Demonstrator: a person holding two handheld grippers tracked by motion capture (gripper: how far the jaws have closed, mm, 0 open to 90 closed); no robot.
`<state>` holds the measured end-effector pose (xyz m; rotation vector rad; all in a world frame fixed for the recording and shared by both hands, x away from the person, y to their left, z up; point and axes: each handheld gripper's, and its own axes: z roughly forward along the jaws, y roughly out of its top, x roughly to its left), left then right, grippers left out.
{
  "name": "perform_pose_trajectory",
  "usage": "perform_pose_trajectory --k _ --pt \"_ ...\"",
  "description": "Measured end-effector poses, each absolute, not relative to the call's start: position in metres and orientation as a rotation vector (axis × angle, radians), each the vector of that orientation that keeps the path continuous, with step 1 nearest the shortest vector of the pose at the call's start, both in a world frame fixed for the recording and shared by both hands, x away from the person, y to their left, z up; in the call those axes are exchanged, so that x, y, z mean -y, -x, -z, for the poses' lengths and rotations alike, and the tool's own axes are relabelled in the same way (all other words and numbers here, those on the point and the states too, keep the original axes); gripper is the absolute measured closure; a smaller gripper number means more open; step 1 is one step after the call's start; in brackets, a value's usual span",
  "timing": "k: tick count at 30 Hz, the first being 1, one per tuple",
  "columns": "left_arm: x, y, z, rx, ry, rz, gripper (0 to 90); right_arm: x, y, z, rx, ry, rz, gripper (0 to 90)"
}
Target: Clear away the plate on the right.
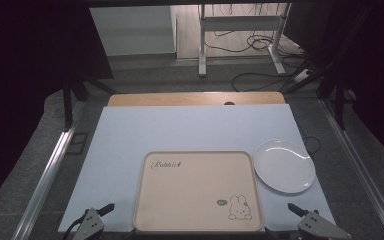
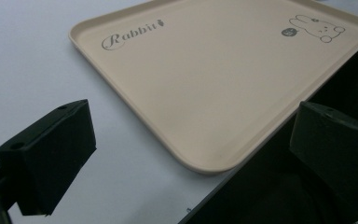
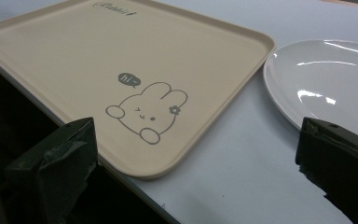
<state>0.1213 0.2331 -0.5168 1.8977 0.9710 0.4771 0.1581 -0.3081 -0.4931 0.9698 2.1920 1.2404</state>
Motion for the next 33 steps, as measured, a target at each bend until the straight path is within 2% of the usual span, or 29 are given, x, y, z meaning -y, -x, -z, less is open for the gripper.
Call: perform_pose_trajectory --k 19,33 --pt "-0.232 -0.123 0.518 -0.964 -1.915 -0.450 0.0 0.303 -0.161 0.495 -2.232 -0.972 -1.147 0.0" --pt "-0.233 -0.126 0.521 -0.972 -1.917 -0.450 0.0 0.305 -0.180 0.496 -2.195 -0.973 -1.109 0.0"
